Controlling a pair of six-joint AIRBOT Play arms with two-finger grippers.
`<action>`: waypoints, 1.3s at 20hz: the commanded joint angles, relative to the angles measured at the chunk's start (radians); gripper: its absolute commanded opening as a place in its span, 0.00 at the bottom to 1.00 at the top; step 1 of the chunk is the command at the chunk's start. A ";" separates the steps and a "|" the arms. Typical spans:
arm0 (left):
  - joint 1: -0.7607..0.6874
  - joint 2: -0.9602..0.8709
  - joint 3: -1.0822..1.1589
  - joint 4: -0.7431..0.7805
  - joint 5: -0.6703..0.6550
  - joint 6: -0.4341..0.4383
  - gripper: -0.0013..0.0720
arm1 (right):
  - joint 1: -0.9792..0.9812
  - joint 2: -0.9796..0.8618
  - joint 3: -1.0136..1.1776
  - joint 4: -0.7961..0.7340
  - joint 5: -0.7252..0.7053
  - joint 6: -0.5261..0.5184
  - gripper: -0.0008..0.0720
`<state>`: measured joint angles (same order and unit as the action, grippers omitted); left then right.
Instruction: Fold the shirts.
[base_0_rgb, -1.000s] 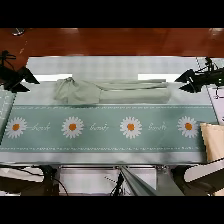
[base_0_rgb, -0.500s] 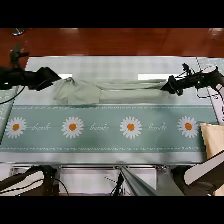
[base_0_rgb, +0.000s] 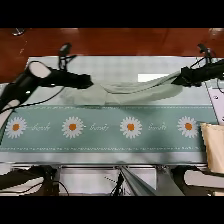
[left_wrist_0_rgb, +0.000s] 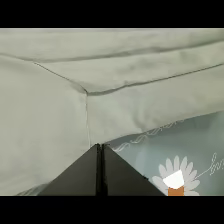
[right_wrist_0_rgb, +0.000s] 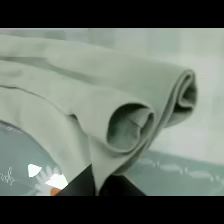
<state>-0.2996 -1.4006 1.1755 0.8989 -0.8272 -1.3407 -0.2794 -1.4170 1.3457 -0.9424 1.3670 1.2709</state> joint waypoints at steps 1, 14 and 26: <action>-0.187 -0.150 0.150 0.104 0.040 -0.142 0.05 | 0.003 0.288 -0.142 -0.016 -0.017 0.008 0.04; -0.583 -0.559 0.465 -0.245 -0.023 -0.189 0.05 | 0.003 0.621 -0.222 0.045 0.074 0.090 0.04; 0.169 -0.169 0.442 -0.240 -0.408 -0.068 0.05 | 0.299 0.476 -0.203 0.165 -0.130 0.109 0.04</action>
<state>-0.3096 -1.7107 1.6459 0.6605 -1.1366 -1.4704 -0.1371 -0.8665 1.1294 -0.8051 1.3556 1.3666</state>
